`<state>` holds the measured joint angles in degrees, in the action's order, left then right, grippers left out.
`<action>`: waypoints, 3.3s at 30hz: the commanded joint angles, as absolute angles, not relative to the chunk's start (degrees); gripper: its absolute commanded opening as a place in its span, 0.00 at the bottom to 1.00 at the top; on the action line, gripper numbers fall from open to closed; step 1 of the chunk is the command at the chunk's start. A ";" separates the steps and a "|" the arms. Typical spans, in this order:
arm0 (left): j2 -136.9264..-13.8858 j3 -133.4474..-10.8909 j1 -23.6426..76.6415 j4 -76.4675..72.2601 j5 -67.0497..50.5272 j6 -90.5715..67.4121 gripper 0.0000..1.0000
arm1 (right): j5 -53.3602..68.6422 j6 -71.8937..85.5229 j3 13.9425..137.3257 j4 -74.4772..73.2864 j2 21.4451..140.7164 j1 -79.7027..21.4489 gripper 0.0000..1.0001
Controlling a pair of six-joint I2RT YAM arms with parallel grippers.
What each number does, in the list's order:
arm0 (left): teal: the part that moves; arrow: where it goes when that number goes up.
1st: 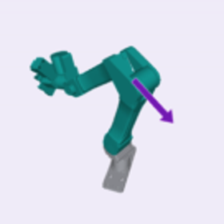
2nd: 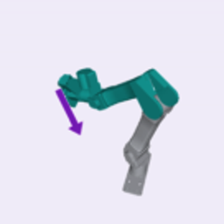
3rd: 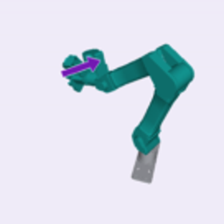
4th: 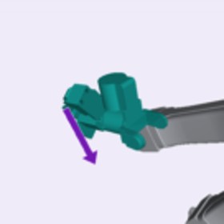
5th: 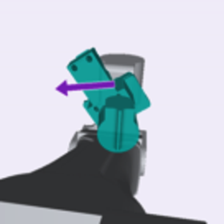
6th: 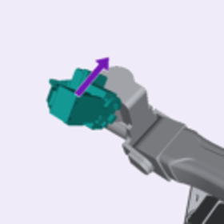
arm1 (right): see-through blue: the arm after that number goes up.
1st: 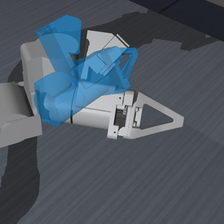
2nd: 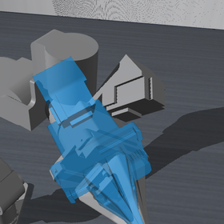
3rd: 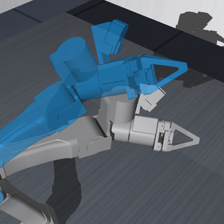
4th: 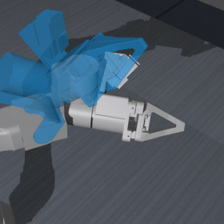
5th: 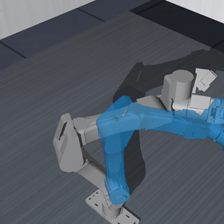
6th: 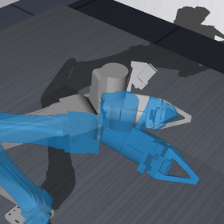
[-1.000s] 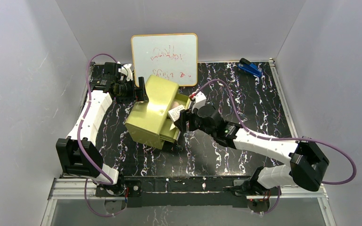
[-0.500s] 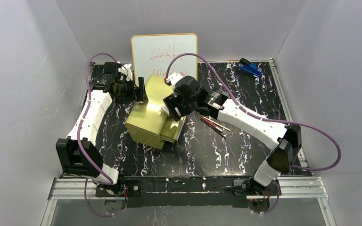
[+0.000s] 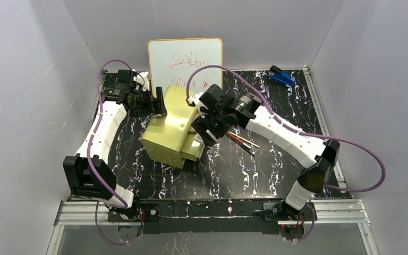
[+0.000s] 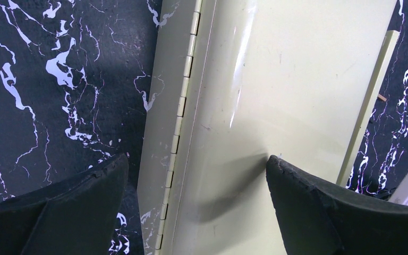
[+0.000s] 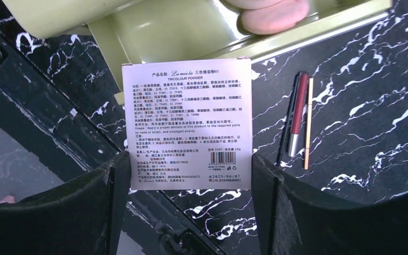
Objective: Organize the makeup
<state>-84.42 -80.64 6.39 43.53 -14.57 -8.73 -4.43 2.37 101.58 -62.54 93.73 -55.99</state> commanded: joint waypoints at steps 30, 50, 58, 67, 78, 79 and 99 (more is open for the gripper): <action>-84.54 -80.16 6.41 45.53 -11.79 -6.94 0.98 | -5.15 0.19 114.08 -63.73 108.49 -60.55 0.81; -84.24 -80.13 6.42 45.79 -11.92 -6.95 0.98 | -20.36 7.46 101.11 -53.99 92.43 -58.55 0.98; -84.51 -80.52 6.42 45.75 -12.71 -7.11 0.98 | -14.44 19.34 81.00 -40.57 81.23 -50.09 0.98; -84.38 -81.22 6.41 46.20 -13.16 -7.21 0.98 | -11.89 22.70 74.64 -35.01 85.84 -47.91 0.98; -84.16 -81.07 6.42 46.21 -13.54 -7.34 0.98 | -8.20 22.69 81.16 -31.22 97.21 -47.44 0.98; -84.12 -81.04 6.42 46.24 -13.47 -7.30 0.98 | -8.51 22.56 81.74 -31.95 97.44 -47.43 0.98; -83.83 -80.92 6.42 46.31 -13.10 -7.29 0.98 | -6.17 18.96 85.50 -41.21 83.65 -48.66 0.99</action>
<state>-84.42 -80.62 6.39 43.35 -14.59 -8.56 -9.47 20.14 82.89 -40.27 83.50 -47.48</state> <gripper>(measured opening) 0.984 0.984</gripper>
